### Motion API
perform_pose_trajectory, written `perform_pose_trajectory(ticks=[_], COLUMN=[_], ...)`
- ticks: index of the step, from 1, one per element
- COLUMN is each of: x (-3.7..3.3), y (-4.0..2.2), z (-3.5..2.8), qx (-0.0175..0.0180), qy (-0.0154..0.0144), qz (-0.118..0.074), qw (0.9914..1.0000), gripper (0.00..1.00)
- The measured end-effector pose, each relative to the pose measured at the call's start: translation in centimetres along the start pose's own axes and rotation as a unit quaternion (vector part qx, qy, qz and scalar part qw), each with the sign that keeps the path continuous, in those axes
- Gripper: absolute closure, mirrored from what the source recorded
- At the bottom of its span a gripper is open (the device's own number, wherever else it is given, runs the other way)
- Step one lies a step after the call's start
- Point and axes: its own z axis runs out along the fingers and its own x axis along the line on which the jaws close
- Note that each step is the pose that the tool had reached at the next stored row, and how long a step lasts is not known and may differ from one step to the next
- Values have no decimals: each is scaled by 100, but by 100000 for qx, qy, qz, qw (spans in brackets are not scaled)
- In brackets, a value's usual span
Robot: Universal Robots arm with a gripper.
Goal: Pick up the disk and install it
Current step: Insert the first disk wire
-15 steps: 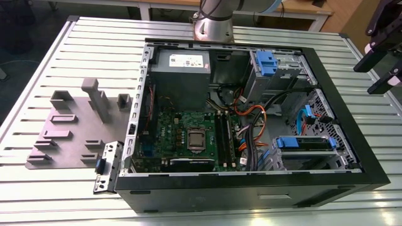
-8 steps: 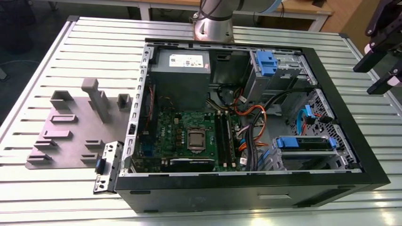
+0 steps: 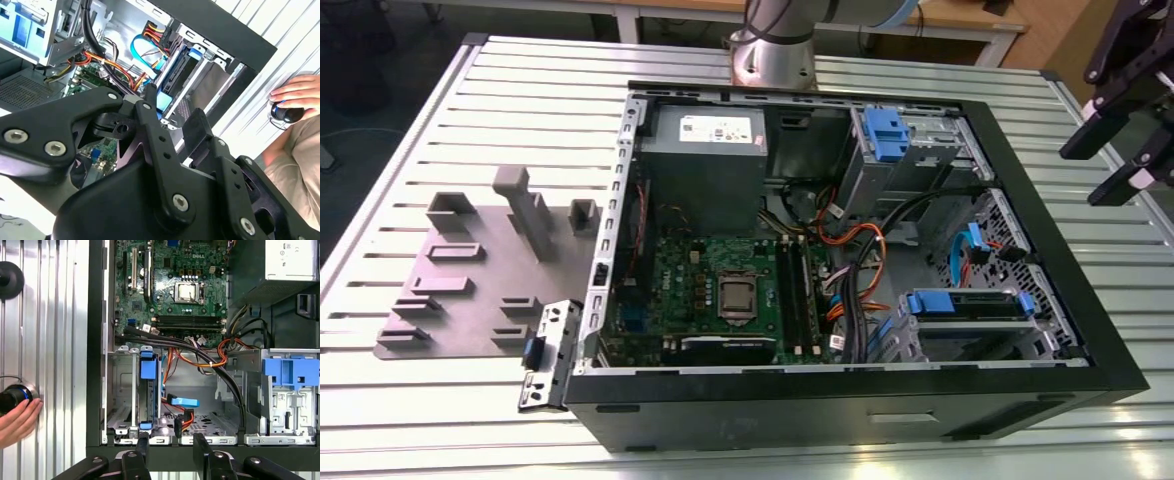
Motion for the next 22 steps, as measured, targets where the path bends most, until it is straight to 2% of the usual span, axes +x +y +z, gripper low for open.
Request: perform_pose_trajectory(ticks=[7, 14, 19, 22], x=[1, 0, -17, -26], y=[21, 28, 76, 83], z=[88, 109, 166, 195], qx=[-1, 0, -1, -2], qy=[52, 44, 67, 70], qz=[-9, 7, -1, -7], qw=[100000, 100000, 100000, 100000], gripper=[52, 52, 52, 52])
